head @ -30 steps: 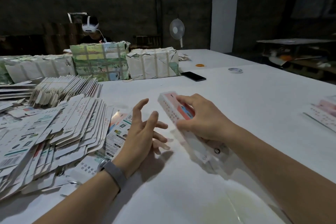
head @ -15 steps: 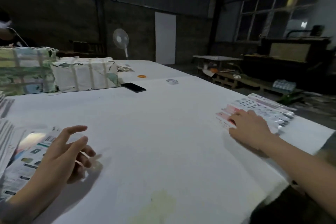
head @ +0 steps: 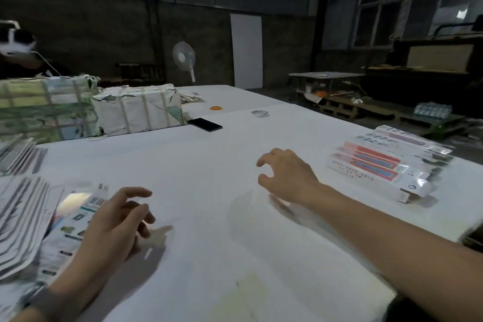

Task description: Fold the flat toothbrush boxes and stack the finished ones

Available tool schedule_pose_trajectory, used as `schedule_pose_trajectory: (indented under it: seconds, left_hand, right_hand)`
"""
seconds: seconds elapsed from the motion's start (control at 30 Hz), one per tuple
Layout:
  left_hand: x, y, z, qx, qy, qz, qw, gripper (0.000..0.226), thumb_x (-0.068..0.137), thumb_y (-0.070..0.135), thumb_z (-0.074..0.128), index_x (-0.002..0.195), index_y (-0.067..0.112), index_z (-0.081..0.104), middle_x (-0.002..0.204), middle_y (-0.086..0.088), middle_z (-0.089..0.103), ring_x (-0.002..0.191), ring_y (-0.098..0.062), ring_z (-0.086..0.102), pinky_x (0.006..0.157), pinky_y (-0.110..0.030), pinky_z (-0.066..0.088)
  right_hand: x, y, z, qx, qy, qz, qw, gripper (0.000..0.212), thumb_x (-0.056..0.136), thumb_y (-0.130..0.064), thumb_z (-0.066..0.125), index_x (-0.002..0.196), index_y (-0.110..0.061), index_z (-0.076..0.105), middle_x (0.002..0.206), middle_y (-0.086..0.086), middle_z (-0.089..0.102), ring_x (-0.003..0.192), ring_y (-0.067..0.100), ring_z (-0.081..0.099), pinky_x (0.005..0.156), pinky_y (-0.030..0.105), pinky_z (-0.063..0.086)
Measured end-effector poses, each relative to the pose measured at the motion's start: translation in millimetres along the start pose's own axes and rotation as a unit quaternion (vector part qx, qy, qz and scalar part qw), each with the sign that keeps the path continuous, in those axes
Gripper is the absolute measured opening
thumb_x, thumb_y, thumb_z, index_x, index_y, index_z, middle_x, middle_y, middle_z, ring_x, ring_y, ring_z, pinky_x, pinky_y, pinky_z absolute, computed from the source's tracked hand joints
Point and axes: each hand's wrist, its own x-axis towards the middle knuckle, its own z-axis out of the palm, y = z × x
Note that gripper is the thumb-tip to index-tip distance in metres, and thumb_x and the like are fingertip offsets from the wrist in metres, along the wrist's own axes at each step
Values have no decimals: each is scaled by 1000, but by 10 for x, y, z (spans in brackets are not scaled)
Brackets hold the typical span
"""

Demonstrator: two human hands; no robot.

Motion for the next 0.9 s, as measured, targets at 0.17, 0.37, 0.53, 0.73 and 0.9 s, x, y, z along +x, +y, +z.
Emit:
schedule_pose_trajectory:
  seconds: [0.17, 0.37, 0.53, 0.73, 0.9]
  left_hand:
    - [-117, 98, -39, 420, 32, 182, 889, 21, 88, 17, 61, 106, 26, 67, 88, 4, 72, 86, -27, 65, 68, -40, 49]
    - [-58, 97, -261, 649, -48, -8, 759, 49, 89, 46, 27, 135, 34, 37, 142, 2, 43, 135, -31, 39, 103, -49, 39]
    - [6, 72, -299, 654, -61, -6, 754, 43, 96, 42, 39, 138, 34, 30, 148, -1, 37, 132, -35, 42, 99, -50, 40]
    - [57, 156, -295, 511, 4, 127, 850, 44, 90, 50, 46, 130, 31, 47, 143, 4, 47, 129, -28, 43, 100, -45, 42]
    - [-29, 339, -154, 128, 50, 121, 983, 38, 82, 41, 57, 119, 33, 55, 132, 9, 55, 120, -6, 54, 89, -26, 50]
  right_hand:
    - [-7, -1103, 291, 140, -67, -91, 984, 34, 91, -38, 57, 124, -31, 61, 125, -8, 58, 120, 16, 49, 97, 36, 44]
    - [-127, -1679, 674, 206, -78, -162, 962, 31, 92, -32, 57, 121, -26, 64, 118, -5, 62, 112, 16, 52, 95, 37, 46]
    - [-155, -1571, 860, 272, -59, -173, 945, 22, 90, -22, 59, 109, -26, 69, 99, -13, 63, 99, 10, 55, 91, 32, 47]
    - [-76, -1562, 882, 382, -33, -122, 916, 13, 92, -26, 63, 103, -30, 68, 82, -14, 66, 77, 4, 61, 78, 25, 51]
    - [-109, -1604, 851, 540, -73, -87, 834, 37, 84, -60, 54, 117, -42, 56, 94, -5, 70, 86, 6, 64, 75, 26, 49]
